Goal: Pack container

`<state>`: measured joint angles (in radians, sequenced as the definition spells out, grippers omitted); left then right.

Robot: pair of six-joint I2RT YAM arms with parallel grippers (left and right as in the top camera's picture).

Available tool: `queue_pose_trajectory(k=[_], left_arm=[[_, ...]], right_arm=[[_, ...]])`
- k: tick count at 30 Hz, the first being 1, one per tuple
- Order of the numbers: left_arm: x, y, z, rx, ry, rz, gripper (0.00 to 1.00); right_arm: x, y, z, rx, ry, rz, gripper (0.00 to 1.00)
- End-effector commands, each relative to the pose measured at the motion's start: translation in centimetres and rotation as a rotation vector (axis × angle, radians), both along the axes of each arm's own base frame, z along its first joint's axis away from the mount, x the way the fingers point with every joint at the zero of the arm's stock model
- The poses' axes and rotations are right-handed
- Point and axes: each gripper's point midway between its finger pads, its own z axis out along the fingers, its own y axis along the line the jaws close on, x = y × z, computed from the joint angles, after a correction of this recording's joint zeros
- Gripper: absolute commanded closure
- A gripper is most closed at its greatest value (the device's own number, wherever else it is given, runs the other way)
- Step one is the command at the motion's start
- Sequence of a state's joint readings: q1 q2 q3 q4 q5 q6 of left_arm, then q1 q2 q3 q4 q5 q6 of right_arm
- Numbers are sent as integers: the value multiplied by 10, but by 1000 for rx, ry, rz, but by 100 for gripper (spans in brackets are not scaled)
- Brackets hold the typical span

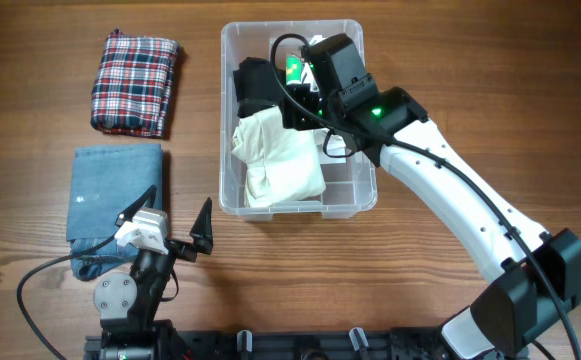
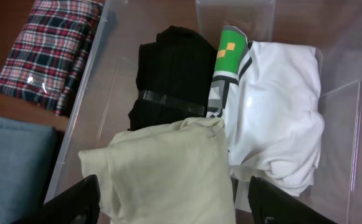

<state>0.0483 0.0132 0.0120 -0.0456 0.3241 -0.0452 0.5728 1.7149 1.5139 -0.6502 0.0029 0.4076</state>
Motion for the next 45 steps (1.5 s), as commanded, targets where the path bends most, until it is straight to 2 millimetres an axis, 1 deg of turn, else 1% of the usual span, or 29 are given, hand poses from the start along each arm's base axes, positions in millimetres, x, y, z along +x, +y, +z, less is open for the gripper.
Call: queue_pose_trajectory(k=[1, 3, 4, 5, 9, 11, 14, 15, 17, 19, 21, 23, 24, 26, 27, 28, 29, 32, 33, 37, 38, 42, 43, 45], left_arm=[[0, 0, -1, 14, -5, -2, 0], [0, 0, -1, 14, -5, -2, 0], [0, 0, -1, 14, -5, -2, 0], [0, 0, -1, 14, -5, -2, 0], [0, 0, -1, 14, -5, -2, 0], [0, 0, -1, 14, -5, -2, 0], [0, 0, -1, 14, -5, -2, 0], [0, 0, -1, 14, -5, -2, 0], [0, 0, -1, 14, -5, -2, 0], [0, 0, -1, 14, -5, -2, 0], [0, 0, -1, 14, -5, -2, 0], [0, 0, -1, 14, -5, -2, 0], [0, 0, -1, 14, -5, -2, 0], [0, 0, -1, 14, -5, -2, 0], [0, 0, -1, 14, -5, -2, 0], [0, 0, -1, 14, -5, -2, 0], [0, 0, -1, 14, -5, -2, 0], [0, 0, -1, 14, -5, -2, 0], [0, 0, -1, 14, -5, -2, 0], [0, 0, -1, 14, -5, -2, 0], [0, 0, -1, 14, -5, -2, 0], [0, 0, -1, 14, -5, -2, 0], [0, 0, -1, 14, -5, -2, 0], [0, 0, -1, 14, -5, -2, 0]], right_arm=[[-3, 11, -22, -2, 71, 49, 57], [-4, 13, -35, -16, 98, 52, 66], [-4, 15, -44, -20, 120, 61, 71], [-5, 23, -59, -7, 159, 87, 79], [-8, 41, -90, 23, 230, 137, 83], [-10, 48, -110, 15, 259, 151, 84], [-14, 54, -133, -18, 288, 171, 85], [-13, 52, -133, -28, 281, 176, 85], [-11, 52, -127, -27, 262, 171, 85], [-8, 51, -114, -21, 231, 164, 85], [-5, 50, -95, -9, 188, 158, 85], [-4, 51, -64, 29, 125, 162, 85], [-4, 51, -54, 40, 106, 163, 85], [-6, 54, -24, 80, 49, 176, 85], [-10, 57, -14, 98, 32, 189, 85], [-13, 60, -9, 108, 27, 202, 84], [-16, 64, -10, 109, 29, 212, 84], [-24, 73, -25, 91, 60, 233, 84], [-26, 77, -38, 76, 84, 242, 84], [-29, 89, -78, 37, 144, 259, 84], [-29, 90, -91, 26, 164, 258, 84], [-30, 90, -129, -12, 227, 252, 84], [-30, 90, -135, -18, 234, 253, 84], [-28, 91, -137, -22, 226, 256, 84]])
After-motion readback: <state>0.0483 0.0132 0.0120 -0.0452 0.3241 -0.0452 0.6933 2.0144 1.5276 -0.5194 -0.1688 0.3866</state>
